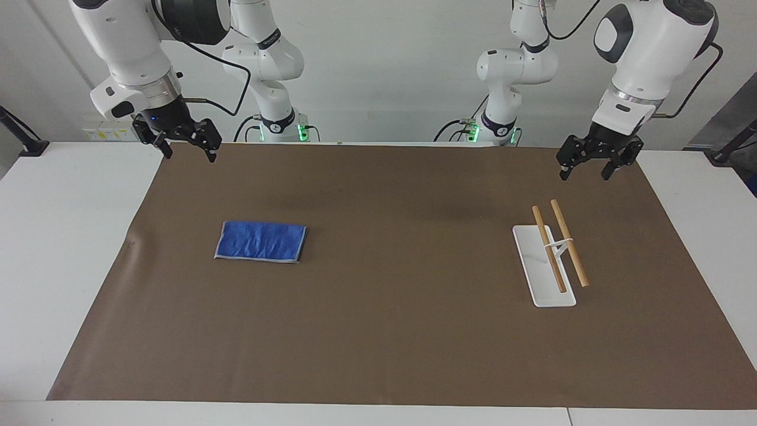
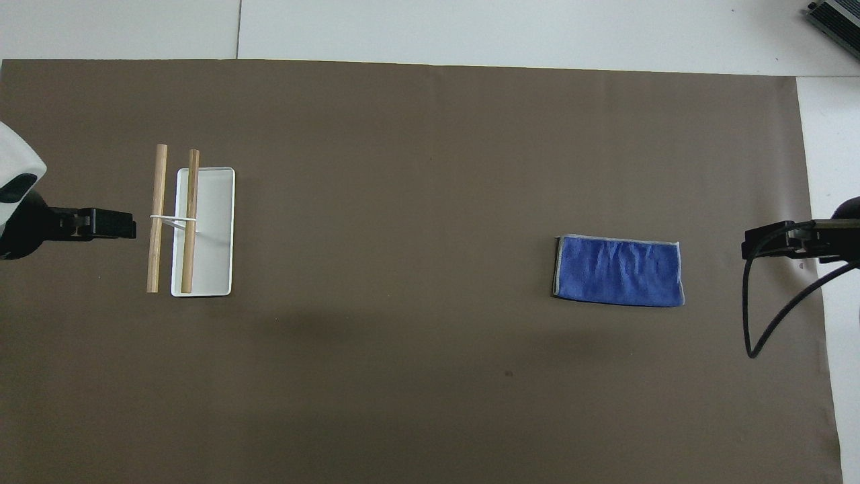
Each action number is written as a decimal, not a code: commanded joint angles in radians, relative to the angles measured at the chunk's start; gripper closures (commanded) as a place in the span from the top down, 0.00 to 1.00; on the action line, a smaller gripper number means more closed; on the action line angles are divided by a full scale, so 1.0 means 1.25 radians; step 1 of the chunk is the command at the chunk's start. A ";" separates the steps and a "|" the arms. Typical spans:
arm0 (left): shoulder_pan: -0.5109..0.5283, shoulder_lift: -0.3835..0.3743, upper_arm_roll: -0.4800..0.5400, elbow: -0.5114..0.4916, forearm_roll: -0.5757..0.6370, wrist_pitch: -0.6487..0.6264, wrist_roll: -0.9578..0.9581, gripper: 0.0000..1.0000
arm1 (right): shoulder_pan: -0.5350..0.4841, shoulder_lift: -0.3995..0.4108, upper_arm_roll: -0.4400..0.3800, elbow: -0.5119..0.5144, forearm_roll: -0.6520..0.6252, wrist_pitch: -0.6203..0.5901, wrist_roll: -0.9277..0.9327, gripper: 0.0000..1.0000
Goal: Right arm passes towel to left arm to hang
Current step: 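Reach the right gripper to the blue towel and grasp its edge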
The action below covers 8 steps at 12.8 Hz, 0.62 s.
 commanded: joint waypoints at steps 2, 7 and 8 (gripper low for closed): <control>0.006 -0.002 -0.002 0.002 -0.008 -0.013 -0.001 1.00 | 0.003 -0.047 0.003 -0.145 0.001 0.150 -0.007 1.00; 0.006 -0.002 -0.002 0.002 -0.008 -0.013 -0.001 1.00 | 0.040 0.001 0.003 -0.291 0.002 0.344 0.003 1.00; 0.006 -0.002 -0.002 0.002 -0.008 -0.013 -0.001 1.00 | 0.042 0.017 0.002 -0.304 0.002 0.367 -0.003 1.00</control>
